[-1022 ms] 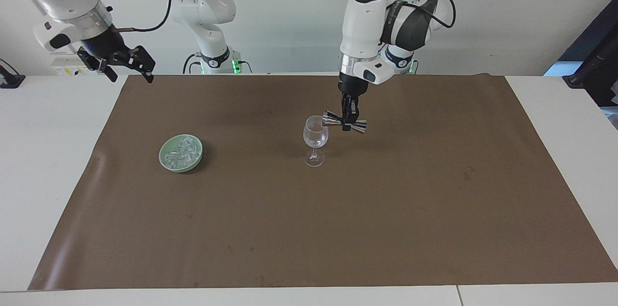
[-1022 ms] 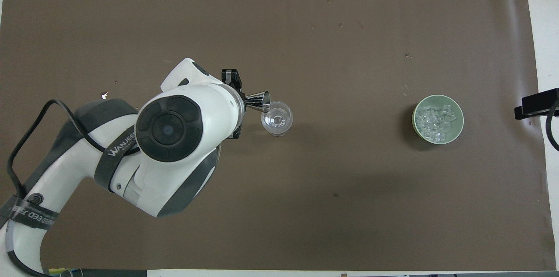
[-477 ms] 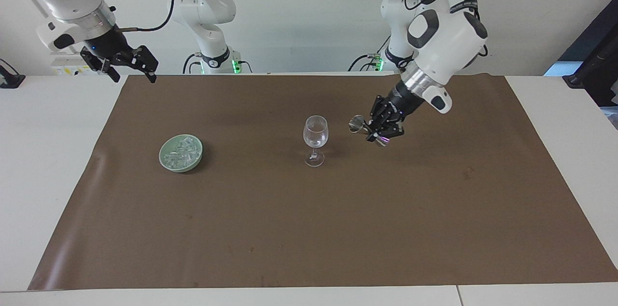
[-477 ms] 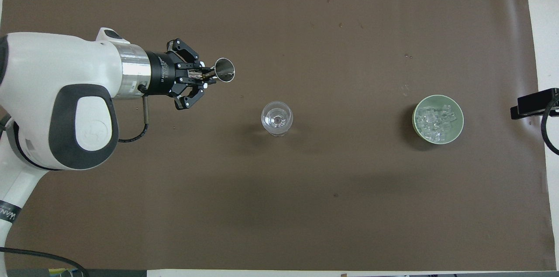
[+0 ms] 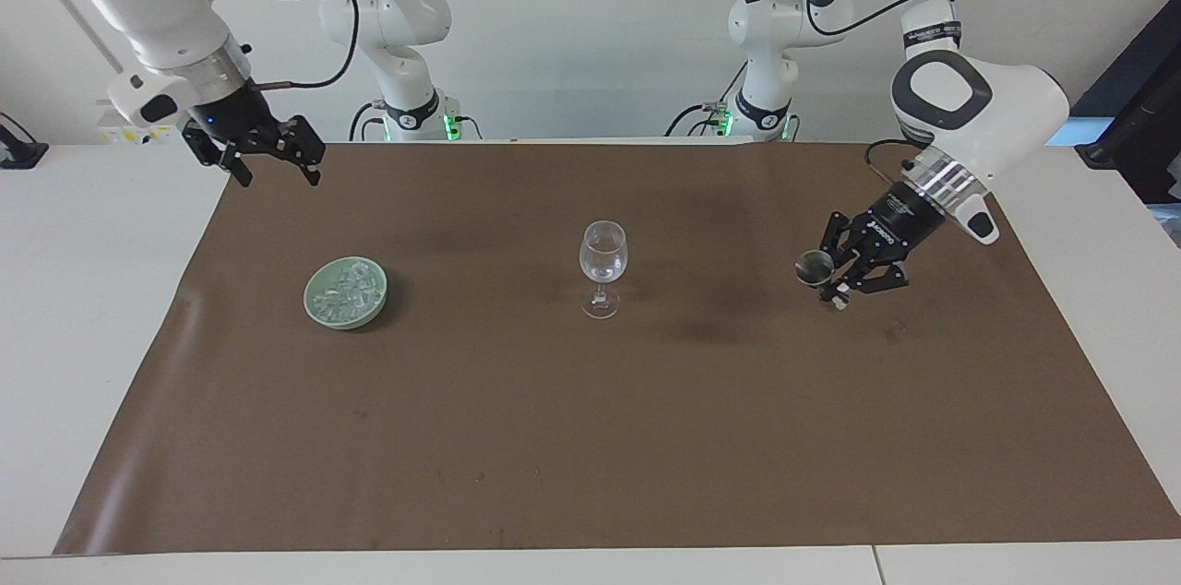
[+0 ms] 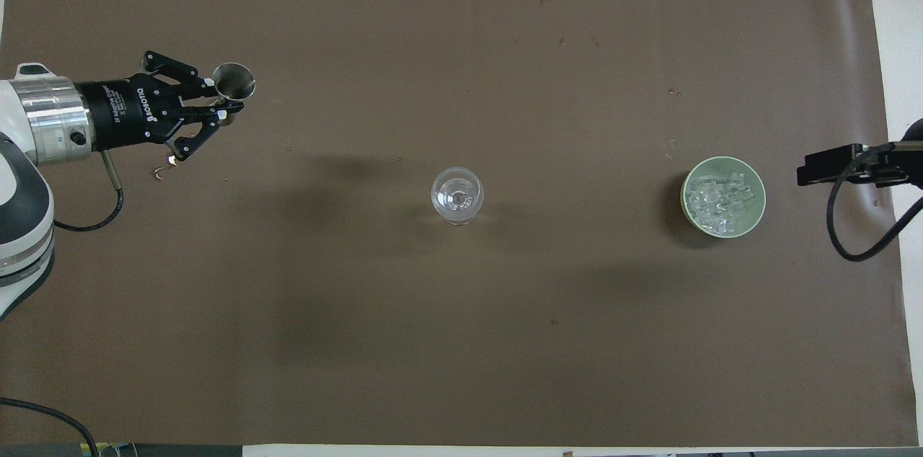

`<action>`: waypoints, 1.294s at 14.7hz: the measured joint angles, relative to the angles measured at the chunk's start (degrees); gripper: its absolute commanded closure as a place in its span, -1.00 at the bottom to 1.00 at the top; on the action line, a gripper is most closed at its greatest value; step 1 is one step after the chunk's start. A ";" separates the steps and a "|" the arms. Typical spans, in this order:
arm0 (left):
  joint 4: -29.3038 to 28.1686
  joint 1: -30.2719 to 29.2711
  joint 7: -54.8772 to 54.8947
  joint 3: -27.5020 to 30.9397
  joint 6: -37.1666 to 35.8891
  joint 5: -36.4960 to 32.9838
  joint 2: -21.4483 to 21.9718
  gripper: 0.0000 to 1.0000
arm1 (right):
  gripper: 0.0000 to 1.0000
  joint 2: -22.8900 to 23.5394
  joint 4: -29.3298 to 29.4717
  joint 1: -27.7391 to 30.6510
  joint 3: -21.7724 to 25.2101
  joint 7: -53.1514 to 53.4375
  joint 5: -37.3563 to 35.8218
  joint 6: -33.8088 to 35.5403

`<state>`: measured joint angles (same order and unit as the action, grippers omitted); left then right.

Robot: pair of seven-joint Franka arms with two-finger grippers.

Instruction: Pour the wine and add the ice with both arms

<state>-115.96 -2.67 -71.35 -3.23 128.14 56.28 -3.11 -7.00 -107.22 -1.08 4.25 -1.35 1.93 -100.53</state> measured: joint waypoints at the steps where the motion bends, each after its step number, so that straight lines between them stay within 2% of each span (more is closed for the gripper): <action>1: -1.27 -2.37 2.57 0.01 -0.18 1.86 -0.33 1.00 | -1.00 -0.37 -2.67 -0.19 -0.01 -0.24 0.01 -2.74; 5: -3.39 -10.56 11.86 -0.01 -2.04 9.60 -2.92 1.00 | -1.00 1.11 -9.04 -0.68 -0.02 -6.02 0.34 -9.50; 10: -6.80 -17.04 23.86 -0.05 -3.13 23.17 -6.95 1.00 | -1.00 4.45 -14.63 -0.80 -0.02 -10.41 3.60 -17.27; 13: -9.23 -17.81 31.16 -0.16 -3.23 33.42 -9.02 1.00 | -1.00 4.91 -18.34 -0.80 0.04 -12.96 4.08 -22.79; 17: -13.58 -18.10 37.19 -0.19 -3.22 42.09 -9.30 1.00 | -1.00 4.85 -20.15 -0.72 0.15 -16.57 4.12 -26.28; 19: -14.54 -19.00 37.61 -0.19 -3.23 43.72 -9.61 1.00 | -0.81 5.06 -21.84 -0.25 0.26 -20.26 4.14 -28.80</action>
<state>-130.50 -21.67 -33.74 -3.42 124.91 100.00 -12.72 -1.94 -129.07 -1.33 4.51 -21.61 6.07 -129.34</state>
